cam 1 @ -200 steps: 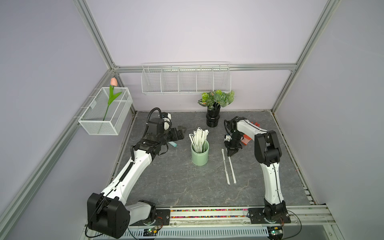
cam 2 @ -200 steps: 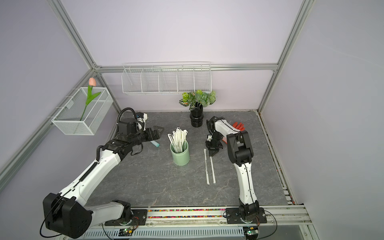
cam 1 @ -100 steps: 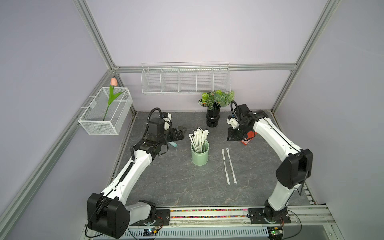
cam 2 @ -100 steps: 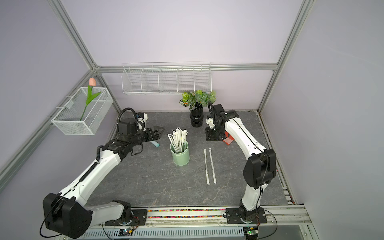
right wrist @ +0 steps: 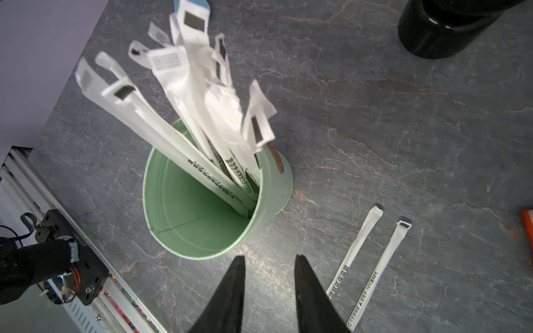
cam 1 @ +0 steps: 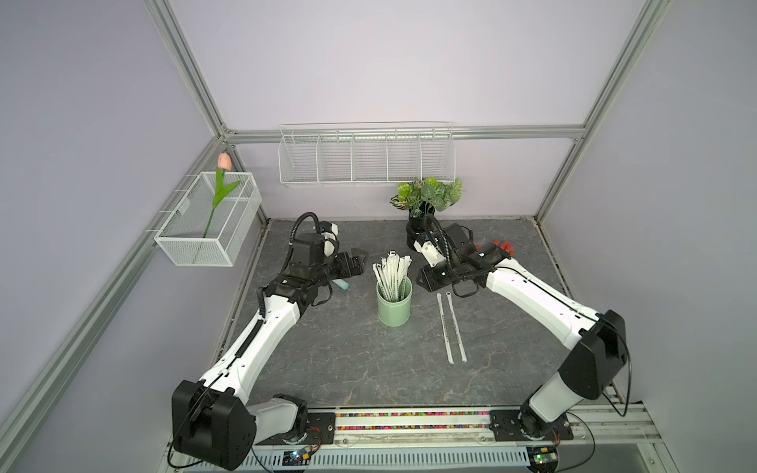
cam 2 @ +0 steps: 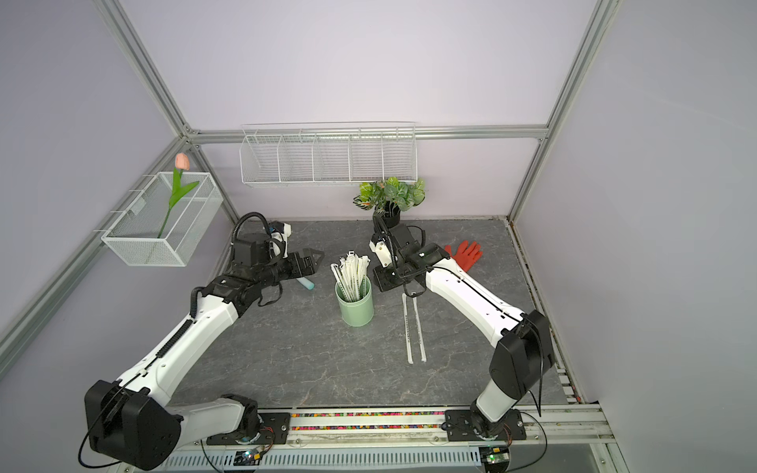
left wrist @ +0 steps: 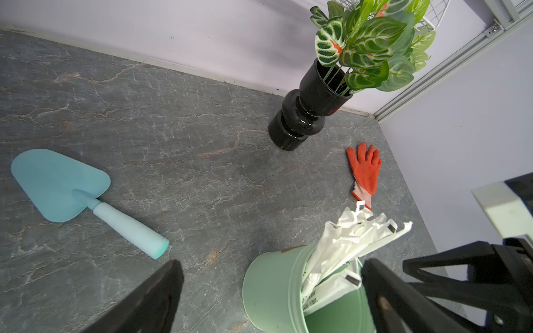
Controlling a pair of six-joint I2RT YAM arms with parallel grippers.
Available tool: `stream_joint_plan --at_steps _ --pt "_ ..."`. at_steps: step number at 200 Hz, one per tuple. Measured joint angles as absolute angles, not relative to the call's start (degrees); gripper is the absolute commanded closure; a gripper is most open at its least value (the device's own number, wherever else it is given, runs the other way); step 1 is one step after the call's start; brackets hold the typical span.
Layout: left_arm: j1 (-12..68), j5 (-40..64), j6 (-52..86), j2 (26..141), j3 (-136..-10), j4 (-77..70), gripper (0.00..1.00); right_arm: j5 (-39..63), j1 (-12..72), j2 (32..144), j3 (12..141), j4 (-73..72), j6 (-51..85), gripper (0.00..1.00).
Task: Take the straws out of the storage container
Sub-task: Pick up the straw from the container.
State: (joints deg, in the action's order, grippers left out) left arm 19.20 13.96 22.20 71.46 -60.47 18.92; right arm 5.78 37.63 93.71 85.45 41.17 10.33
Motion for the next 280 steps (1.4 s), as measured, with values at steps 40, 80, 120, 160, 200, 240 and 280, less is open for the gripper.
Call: stream_joint_plan --at_steps 40,80,120,160,200,240,280 --pt "19.2 13.96 22.22 71.46 -60.47 18.92 0.0 5.82 38.04 94.78 86.3 37.5 10.31 0.65" --pt "19.2 13.96 22.2 71.46 -60.47 18.92 0.0 6.02 38.7 98.41 88.62 37.1 10.31 0.64" --pt "19.2 13.96 22.2 71.46 -60.47 18.92 0.0 6.04 39.09 100.73 90.54 37.01 10.31 0.65" --pt "19.2 13.96 22.2 71.46 -60.47 18.92 0.0 6.02 39.09 102.3 92.51 37.1 10.31 0.68" --pt "19.2 13.96 22.2 71.46 -60.47 18.92 0.0 6.0 39.09 103.48 94.43 37.41 10.28 0.72" --pt "19.2 13.96 22.2 71.46 -60.47 18.92 0.0 6.07 39.09 104.57 94.83 37.98 10.24 0.77" --pt "19.22 13.98 22.22 71.46 -60.47 18.92 0.0 6.46 39.11 104.66 94.85 38.72 10.28 0.83"
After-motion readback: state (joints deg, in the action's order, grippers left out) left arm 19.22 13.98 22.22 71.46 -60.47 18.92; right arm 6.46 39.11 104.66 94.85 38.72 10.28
